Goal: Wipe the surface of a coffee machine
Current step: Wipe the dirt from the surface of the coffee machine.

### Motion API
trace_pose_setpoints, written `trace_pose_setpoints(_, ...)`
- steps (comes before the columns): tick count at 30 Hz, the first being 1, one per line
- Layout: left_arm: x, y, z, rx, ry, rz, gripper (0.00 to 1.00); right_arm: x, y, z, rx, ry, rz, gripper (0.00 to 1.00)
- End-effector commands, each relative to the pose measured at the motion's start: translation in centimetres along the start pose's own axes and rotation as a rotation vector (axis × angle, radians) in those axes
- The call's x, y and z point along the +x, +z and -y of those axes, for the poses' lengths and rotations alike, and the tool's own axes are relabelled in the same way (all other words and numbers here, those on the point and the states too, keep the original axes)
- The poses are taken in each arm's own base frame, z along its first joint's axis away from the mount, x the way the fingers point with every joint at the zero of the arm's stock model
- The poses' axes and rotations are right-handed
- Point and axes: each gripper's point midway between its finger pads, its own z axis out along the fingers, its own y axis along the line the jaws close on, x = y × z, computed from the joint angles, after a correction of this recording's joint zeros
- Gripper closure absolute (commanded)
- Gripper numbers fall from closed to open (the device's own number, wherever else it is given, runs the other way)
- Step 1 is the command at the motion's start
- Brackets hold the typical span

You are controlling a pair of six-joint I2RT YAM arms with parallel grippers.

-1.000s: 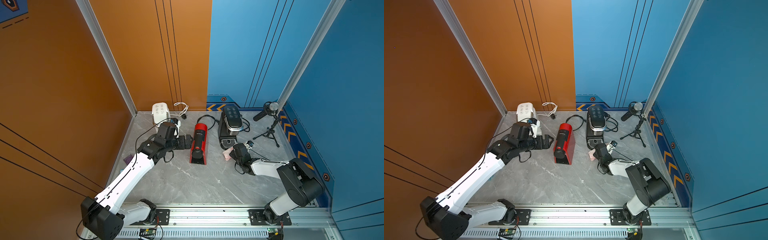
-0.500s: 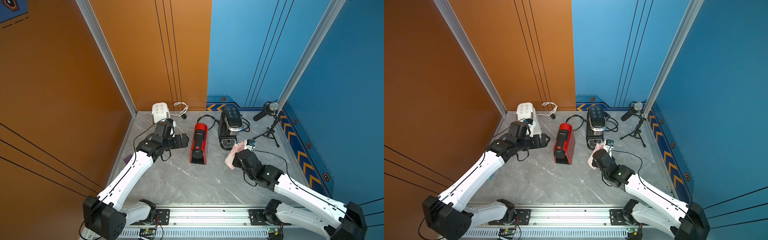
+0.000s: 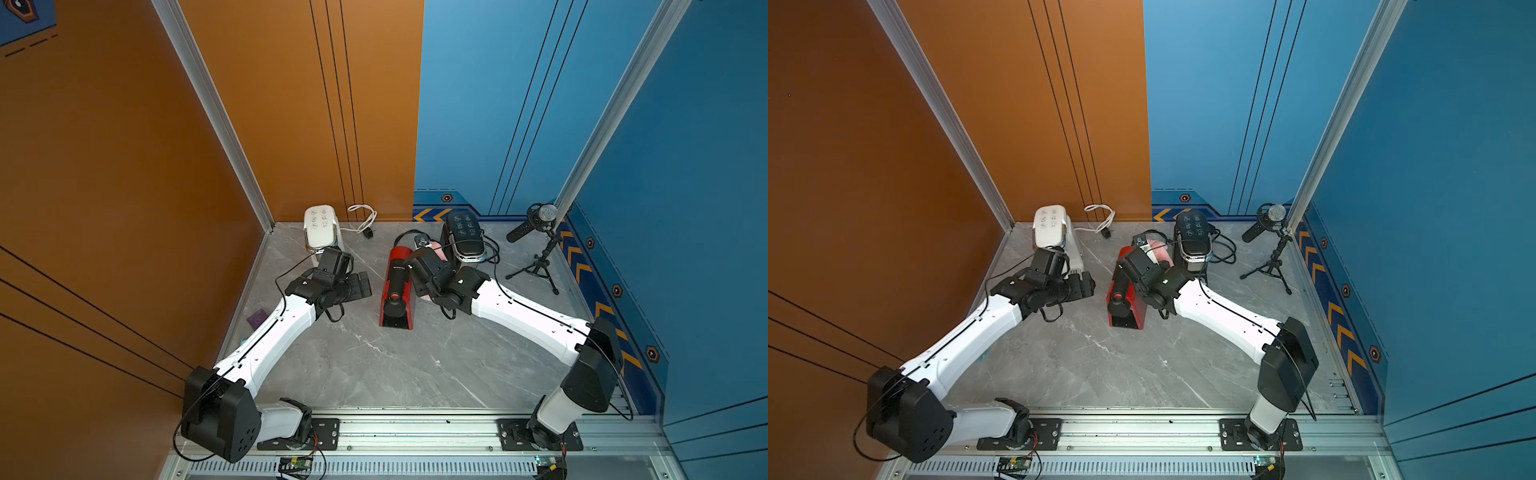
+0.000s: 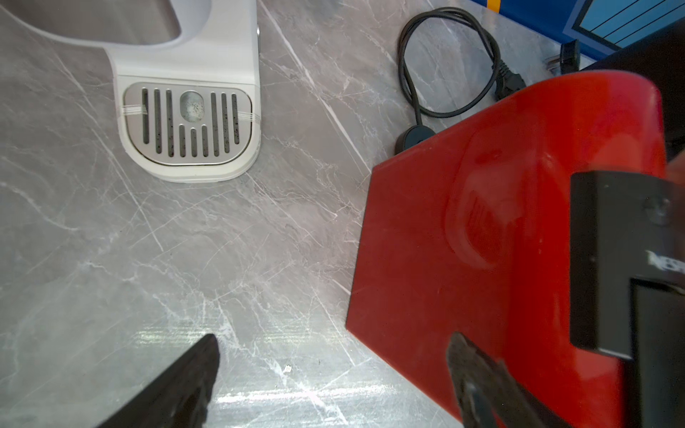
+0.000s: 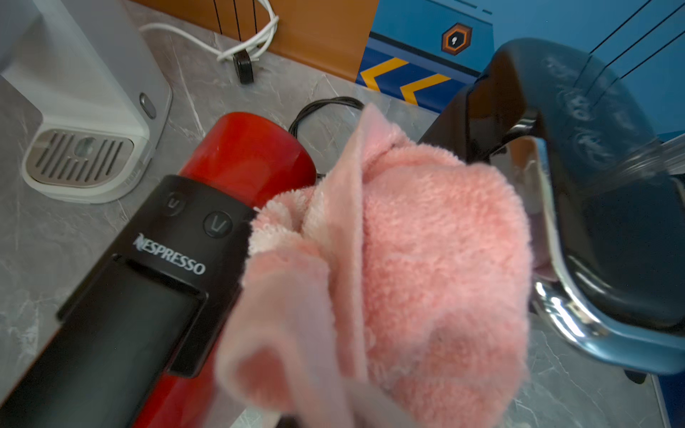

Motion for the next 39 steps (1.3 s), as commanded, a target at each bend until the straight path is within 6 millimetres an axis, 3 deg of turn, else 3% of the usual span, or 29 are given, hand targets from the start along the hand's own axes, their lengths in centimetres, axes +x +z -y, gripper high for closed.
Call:
trace_pose_setpoints(1,-0.2,0.7,-0.9,-0.042,-0.022,0.005,0.03,0.1,0.4,0.6,-0.023,-0.045,-0.052,1.0)
trace_pose_setpoints(9,-0.8,2.9,-0.5,-0.029,-0.051,-0.001,0.03,1.3,3.7,-1.0,-0.071,-0.051,-0.126,1.0)
trace_pose_setpoints(22,-1.2,6.6,1.0,-0.018,-0.044,-0.036,0.04,0.7,8.3,-1.7,-0.124,-0.003,-0.161,1.0)
trace_pose_setpoints(27,-1.4,8.4,2.3,-0.01,-0.015,-0.053,0.05,1.1,8.5,-2.8,-0.19,-0.018,-0.161,1.0)
trace_pose_setpoints(28,-1.3,8.7,2.7,-0.008,-0.007,-0.057,0.06,1.1,9.0,-1.7,-0.188,0.009,-0.164,1.0)
trace_pose_setpoints(32,-0.8,9.7,4.6,0.002,0.034,-0.069,0.07,2.2,8.8,-3.0,-0.257,0.05,-0.178,1.0)
trace_pose_setpoints(39,0.9,9.3,5.9,0.004,0.056,-0.077,0.07,3.8,8.0,-4.5,-0.341,0.134,-0.18,1.0)
